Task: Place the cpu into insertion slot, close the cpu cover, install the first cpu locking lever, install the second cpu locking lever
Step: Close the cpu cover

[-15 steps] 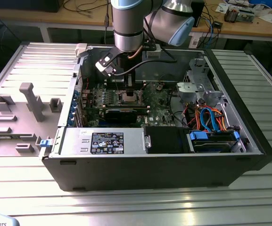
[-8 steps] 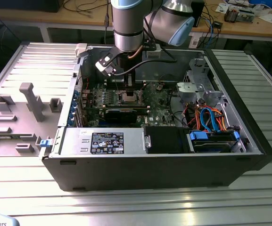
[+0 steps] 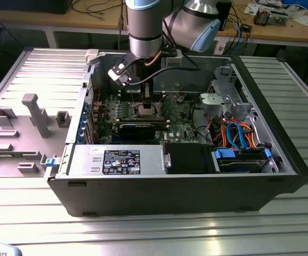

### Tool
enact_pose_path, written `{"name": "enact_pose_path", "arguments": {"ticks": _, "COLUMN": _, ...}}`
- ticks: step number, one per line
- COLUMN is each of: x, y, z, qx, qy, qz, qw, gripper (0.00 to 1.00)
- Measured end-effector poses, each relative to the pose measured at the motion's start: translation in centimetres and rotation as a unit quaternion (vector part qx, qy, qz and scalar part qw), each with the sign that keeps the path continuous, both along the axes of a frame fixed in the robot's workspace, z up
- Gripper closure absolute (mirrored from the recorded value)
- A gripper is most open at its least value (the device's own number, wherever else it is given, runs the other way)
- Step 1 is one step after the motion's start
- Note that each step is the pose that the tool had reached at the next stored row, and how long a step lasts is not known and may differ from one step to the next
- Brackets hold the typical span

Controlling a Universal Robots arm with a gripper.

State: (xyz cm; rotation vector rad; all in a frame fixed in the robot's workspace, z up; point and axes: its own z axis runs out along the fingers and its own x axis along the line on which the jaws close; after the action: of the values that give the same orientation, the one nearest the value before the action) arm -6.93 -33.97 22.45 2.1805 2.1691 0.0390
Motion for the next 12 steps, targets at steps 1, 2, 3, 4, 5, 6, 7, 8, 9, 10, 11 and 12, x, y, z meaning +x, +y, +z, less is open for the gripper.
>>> {"name": "enact_pose_path", "arguments": {"ticks": 1, "x": 0.00, "y": 0.00, "z": 0.08, "qx": 0.0001, "qy": -0.0001, "qz": 0.000, "qw": 1.00000, "gripper": 0.89}}
{"name": "enact_pose_path", "arguments": {"ticks": 2, "x": 0.00, "y": 0.00, "z": 0.15, "qx": 0.0001, "qy": -0.0001, "qz": 0.000, "qw": 1.00000, "gripper": 0.89}}
{"name": "enact_pose_path", "arguments": {"ticks": 3, "x": 0.00, "y": 0.00, "z": 0.22, "qx": 0.0001, "qy": -0.0001, "qz": 0.000, "qw": 1.00000, "gripper": 0.89}}
{"name": "enact_pose_path", "arguments": {"ticks": 4, "x": 0.00, "y": 0.00, "z": 0.28, "qx": 0.0001, "qy": -0.0001, "qz": 0.000, "qw": 1.00000, "gripper": 0.89}}
{"name": "enact_pose_path", "arguments": {"ticks": 5, "x": 0.00, "y": 0.01, "z": 0.42, "qx": 0.0001, "qy": -0.0001, "qz": 0.000, "qw": 1.00000, "gripper": 0.89}}
{"name": "enact_pose_path", "arguments": {"ticks": 6, "x": 0.00, "y": 0.00, "z": 0.52, "qx": 0.0001, "qy": -0.0001, "qz": 0.000, "qw": 1.00000, "gripper": 0.89}}
{"name": "enact_pose_path", "arguments": {"ticks": 7, "x": 0.01, "y": 0.01, "z": 0.55, "qx": 0.0002, "qy": -0.0001, "qz": 0.000, "qw": 1.00000, "gripper": 0.89}}
{"name": "enact_pose_path", "arguments": {"ticks": 8, "x": 0.01, "y": 0.01, "z": 0.57, "qx": 0.0003, "qy": -0.0002, "qz": 0.000, "qw": 1.00000, "gripper": 0.89}}
{"name": "enact_pose_path", "arguments": {"ticks": 9, "x": 0.00, "y": 0.01, "z": 0.60, "qx": 0.0002, "qy": -0.0001, "qz": 0.000, "qw": 1.00000, "gripper": 0.89}}
{"name": "enact_pose_path", "arguments": {"ticks": 10, "x": 0.00, "y": 0.00, "z": 0.62, "qx": 0.0001, "qy": -0.0001, "qz": 0.000, "qw": 1.00000, "gripper": 0.89}}
{"name": "enact_pose_path", "arguments": {"ticks": 11, "x": 0.00, "y": 0.01, "z": 0.64, "qx": 0.0001, "qy": -0.0001, "qz": 0.000, "qw": 1.00000, "gripper": 0.89}}
{"name": "enact_pose_path", "arguments": {"ticks": 12, "x": 0.00, "y": 0.00, "z": 0.69, "qx": 0.0001, "qy": -0.0001, "qz": 0.000, "qw": 1.00000, "gripper": 0.89}}
